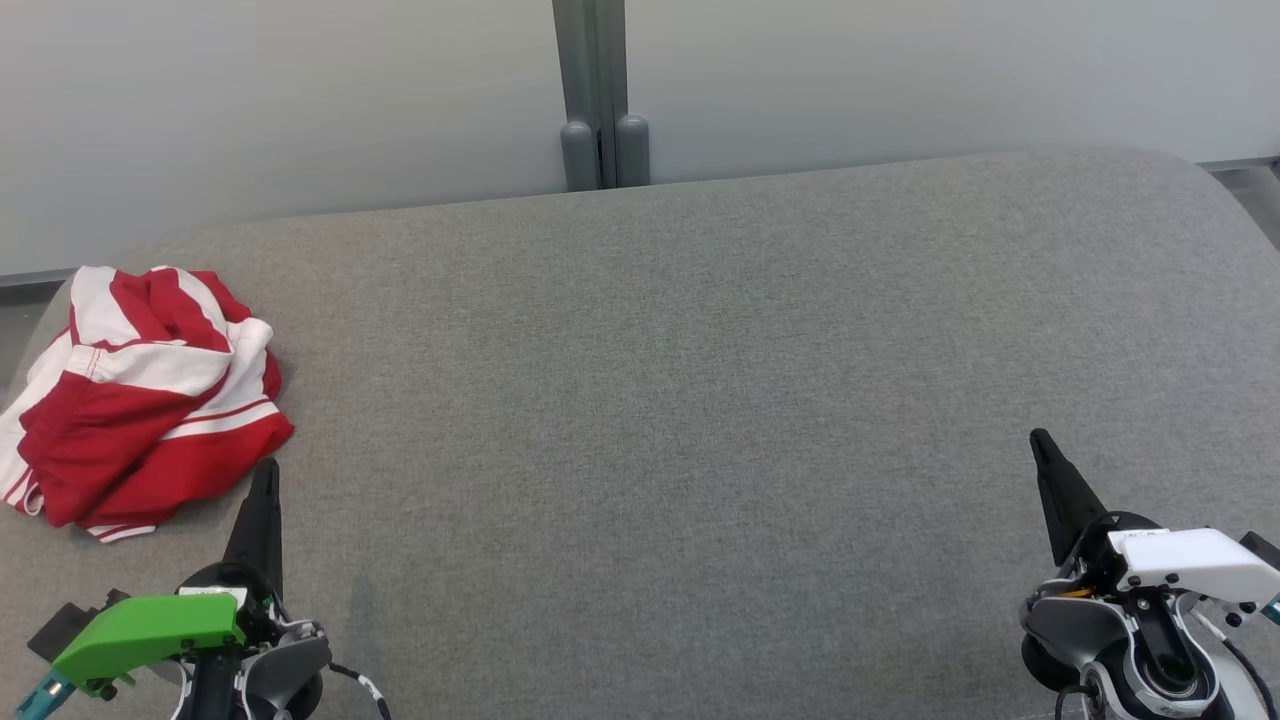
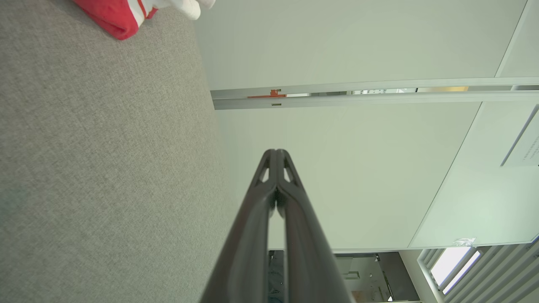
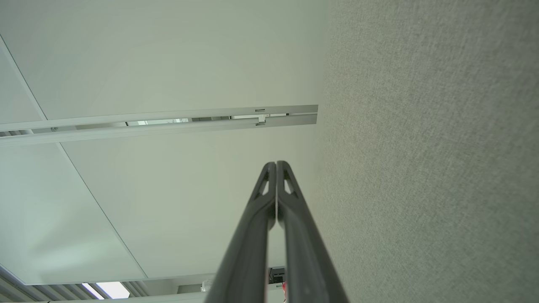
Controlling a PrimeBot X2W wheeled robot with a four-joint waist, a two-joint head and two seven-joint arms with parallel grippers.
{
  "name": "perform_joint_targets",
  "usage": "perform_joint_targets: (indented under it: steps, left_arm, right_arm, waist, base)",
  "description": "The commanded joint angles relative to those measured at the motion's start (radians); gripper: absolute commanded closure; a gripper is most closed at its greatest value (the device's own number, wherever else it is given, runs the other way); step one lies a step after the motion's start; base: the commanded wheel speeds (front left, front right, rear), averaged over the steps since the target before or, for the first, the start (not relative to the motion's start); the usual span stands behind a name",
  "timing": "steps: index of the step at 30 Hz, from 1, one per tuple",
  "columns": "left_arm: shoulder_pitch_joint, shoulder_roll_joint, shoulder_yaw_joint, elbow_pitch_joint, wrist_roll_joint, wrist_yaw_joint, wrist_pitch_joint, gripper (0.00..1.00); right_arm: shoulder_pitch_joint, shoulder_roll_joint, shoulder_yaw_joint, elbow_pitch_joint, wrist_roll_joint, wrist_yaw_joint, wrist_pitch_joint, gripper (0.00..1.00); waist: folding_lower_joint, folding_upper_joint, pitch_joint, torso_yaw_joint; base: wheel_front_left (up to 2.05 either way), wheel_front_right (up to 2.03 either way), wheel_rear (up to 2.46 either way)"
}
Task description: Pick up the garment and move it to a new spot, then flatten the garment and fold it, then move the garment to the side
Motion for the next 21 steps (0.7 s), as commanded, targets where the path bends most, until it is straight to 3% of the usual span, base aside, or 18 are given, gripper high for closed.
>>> perform_joint_targets:
  steps: [1,21]
  left_arm:
    - [-0.011,0.007,0.002,-0.002,0.0,-0.004,0.003,1.0]
    - [-0.011,0.007,0.002,-0.002,0.0,-0.004,0.003,1.0]
  right_arm:
    - [-0.007,0.0,0.0,0.001,-0.004,0.001,0.002,1.0]
    - [-0.007,0.0,0.0,0.001,-0.004,0.001,0.002,1.0]
  waist:
    - [0.0,-0.0001,0.0,0.0]
    - [0.0,-0.0001,0.0,0.0]
  base:
    - [0.0,0.0,0.0]
    - [0.0,0.0,0.0]
